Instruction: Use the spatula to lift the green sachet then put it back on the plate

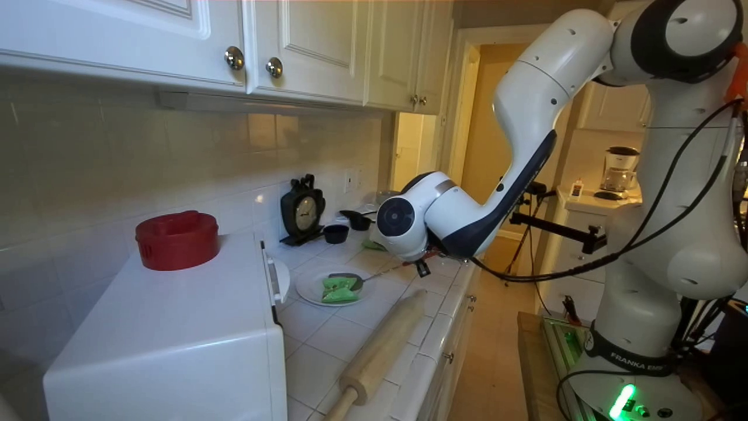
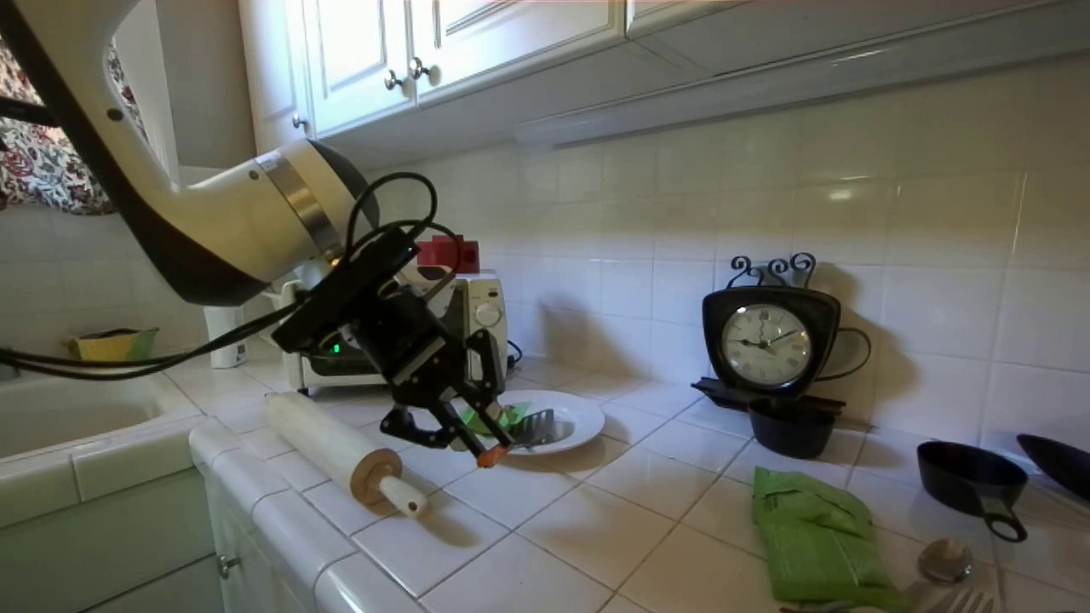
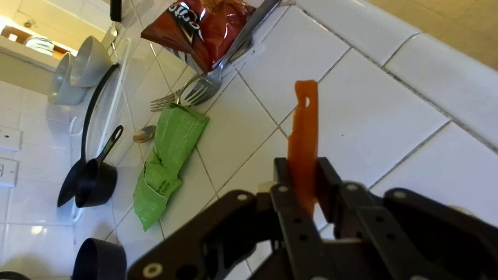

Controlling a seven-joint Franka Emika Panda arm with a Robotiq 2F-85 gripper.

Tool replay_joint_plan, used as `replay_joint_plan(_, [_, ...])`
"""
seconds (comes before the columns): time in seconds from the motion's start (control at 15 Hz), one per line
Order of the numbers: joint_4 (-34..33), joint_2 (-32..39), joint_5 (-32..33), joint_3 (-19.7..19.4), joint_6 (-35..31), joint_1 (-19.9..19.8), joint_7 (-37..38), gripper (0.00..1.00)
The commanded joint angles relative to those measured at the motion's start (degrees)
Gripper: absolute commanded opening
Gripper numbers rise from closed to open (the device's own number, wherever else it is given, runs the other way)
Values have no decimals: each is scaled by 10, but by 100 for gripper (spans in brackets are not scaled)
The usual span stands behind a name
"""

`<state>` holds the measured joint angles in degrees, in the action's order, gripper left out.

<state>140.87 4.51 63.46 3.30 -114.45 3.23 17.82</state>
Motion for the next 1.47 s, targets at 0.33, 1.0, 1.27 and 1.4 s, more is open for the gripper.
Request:
replay_joint_plan(0.33, [-68,32,-85,2,47,2,-82,5])
replay_joint_plan(1.0, [-80,61,-81,11,76,13,-82,5])
replay_joint_plan(1.27, [-80,63,-84,16,82,18,-85,5])
replay_joint_plan(1.4, [-79,63,-81,17,84,20,-83,5])
